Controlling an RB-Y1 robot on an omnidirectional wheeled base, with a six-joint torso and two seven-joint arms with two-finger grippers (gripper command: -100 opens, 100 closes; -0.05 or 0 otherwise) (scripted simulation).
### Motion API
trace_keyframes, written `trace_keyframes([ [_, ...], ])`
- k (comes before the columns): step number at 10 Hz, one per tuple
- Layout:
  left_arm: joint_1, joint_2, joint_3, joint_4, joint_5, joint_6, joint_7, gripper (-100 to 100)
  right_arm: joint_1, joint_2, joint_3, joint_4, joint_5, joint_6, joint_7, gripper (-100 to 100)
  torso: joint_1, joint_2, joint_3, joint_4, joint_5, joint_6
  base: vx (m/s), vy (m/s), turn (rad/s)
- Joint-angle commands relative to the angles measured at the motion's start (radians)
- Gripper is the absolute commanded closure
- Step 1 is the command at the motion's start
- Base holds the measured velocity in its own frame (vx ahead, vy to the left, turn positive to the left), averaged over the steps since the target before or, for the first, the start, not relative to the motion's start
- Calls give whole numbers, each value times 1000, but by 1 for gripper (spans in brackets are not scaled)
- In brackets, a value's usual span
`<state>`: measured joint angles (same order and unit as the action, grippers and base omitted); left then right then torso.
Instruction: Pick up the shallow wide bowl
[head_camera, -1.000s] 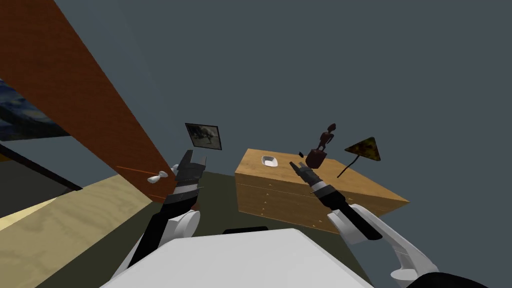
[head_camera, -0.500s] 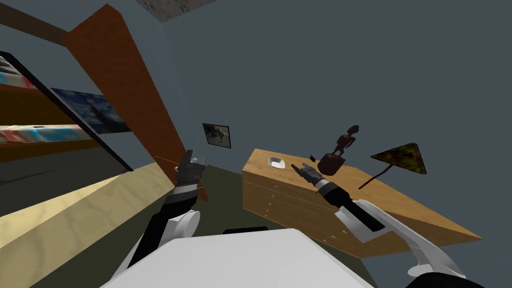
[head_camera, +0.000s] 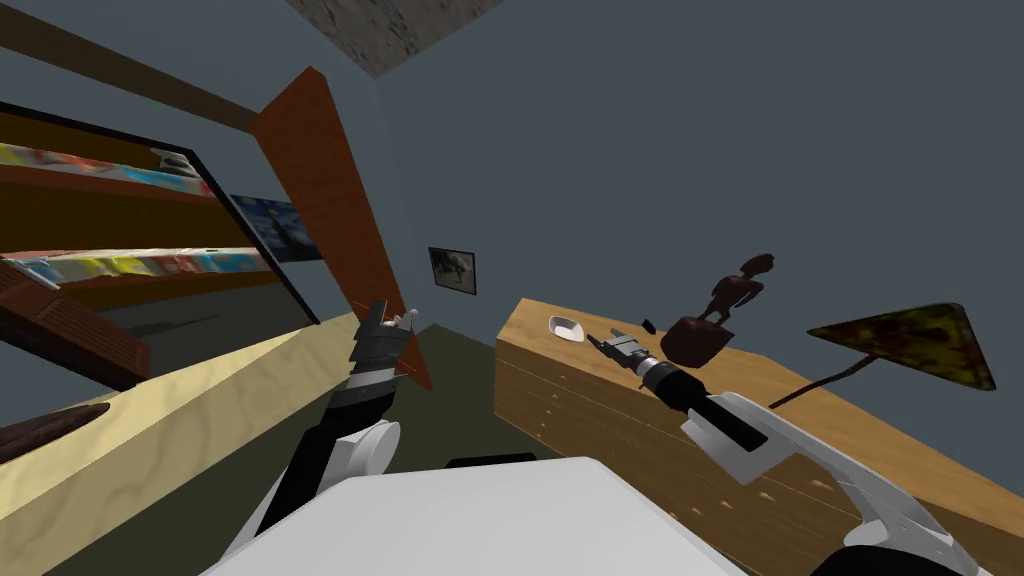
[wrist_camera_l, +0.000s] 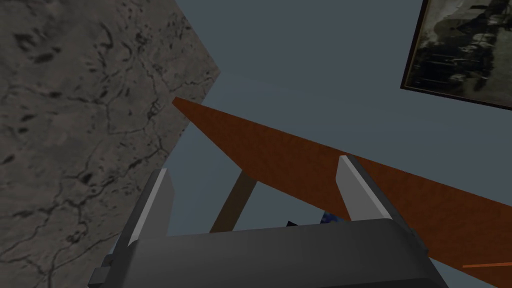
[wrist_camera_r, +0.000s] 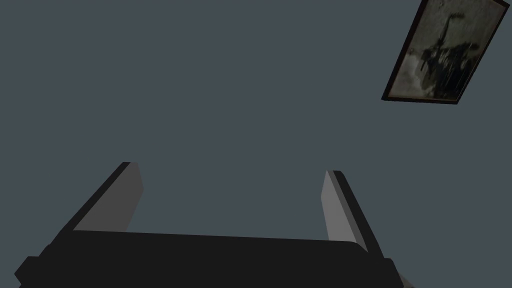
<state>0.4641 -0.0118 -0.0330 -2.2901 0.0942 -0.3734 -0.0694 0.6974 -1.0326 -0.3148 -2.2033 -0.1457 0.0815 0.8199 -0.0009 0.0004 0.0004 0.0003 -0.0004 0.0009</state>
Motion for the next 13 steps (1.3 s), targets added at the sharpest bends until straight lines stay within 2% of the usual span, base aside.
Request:
trace_keyframes([
  [1, 0, 0, 0, 0, 0, 0, 0, 0, 30, -50, -18, 6, -5, 50, 39, -100, 0, 0, 0, 0, 0, 0, -26, 11, 328],
  [2, 0, 0, 0, 0, 0, 0, 0, 0, 30, -54, -18, 6, -5, 63, 39, -100, 0, 0, 0, 0, 0, -1, -22, 5, 231],
  [3, 0, 0, 0, 0, 0, 0, 0, 0, 52, -94, -29, 17, -10, 99, 70, -100, 0, 0, 0, 0, 0, 0, -29, 12, 373],
  [4, 0, 0, 0, 0, 0, 0, 0, 0, 52, -96, -29, 17, -10, 115, 70, -100, 0, 0, 0, 0, 0, -1, -21, 3, 194],
  [5, 0, 0, 0, 0, 0, 0, 0, 0, 75, -136, -38, 29, -14, 149, 100, -100, 0, 0, 0, 0, 0, 1, -21, 13, 329],
  [6, 0, 0, 0, 0, 0, 0, 0, 0, 75, -136, -38, 29, -14, 167, 100, -100, 0, -1, 0, 0, 0, -1, -16, 4, 187],
  [7, 0, 0, 0, 0, 0, 0, 0, 0, 97, -172, -45, 41, -18, 198, 127, -100, 0, -1, 0, 0, 0, 1, -15, 10, 295],
  [8, 0, 0, 0, 0, 0, 0, 0, 0, 97, -172, -45, 41, -18, 219, 127, -100, 0, -1, 0, 0, 0, 0, -12, 4, 194],
  [9, 0, 0, 0, 0, 0, 0, 0, 0, 120, -205, -50, 54, -22, 248, 151, -100, 0, -1, -1, 0, 0, 1, -15, 12, 333],
  [10, 0, 0, 0, 0, 0, 0, 0, 0, 120, -205, -50, 54, -22, 271, 151, -100, 0, -1, -1, 0, 0, 0, -11, 5, 208],
  [11, 0, 0, 0, 0, 0, 0, 0, 0, 143, -235, -53, 68, -25, 302, 173, -100, 0, -1, -1, 0, 0, 1, -11, 11, 310],
  [12, 0, 0, 0, 0, 0, 0, 0, 0, 143, -235, -53, 68, -25, 323, 173, -100, 0, -1, -1, 0, 0, 0, -8, 3, 176],
  [13, 0, 0, 0, 0, 0, 0, 0, 0, 166, -261, -55, 81, -29, 353, 193, -100, 0, -1, -1, 0, 0, 1, -7, 10, 300],
])
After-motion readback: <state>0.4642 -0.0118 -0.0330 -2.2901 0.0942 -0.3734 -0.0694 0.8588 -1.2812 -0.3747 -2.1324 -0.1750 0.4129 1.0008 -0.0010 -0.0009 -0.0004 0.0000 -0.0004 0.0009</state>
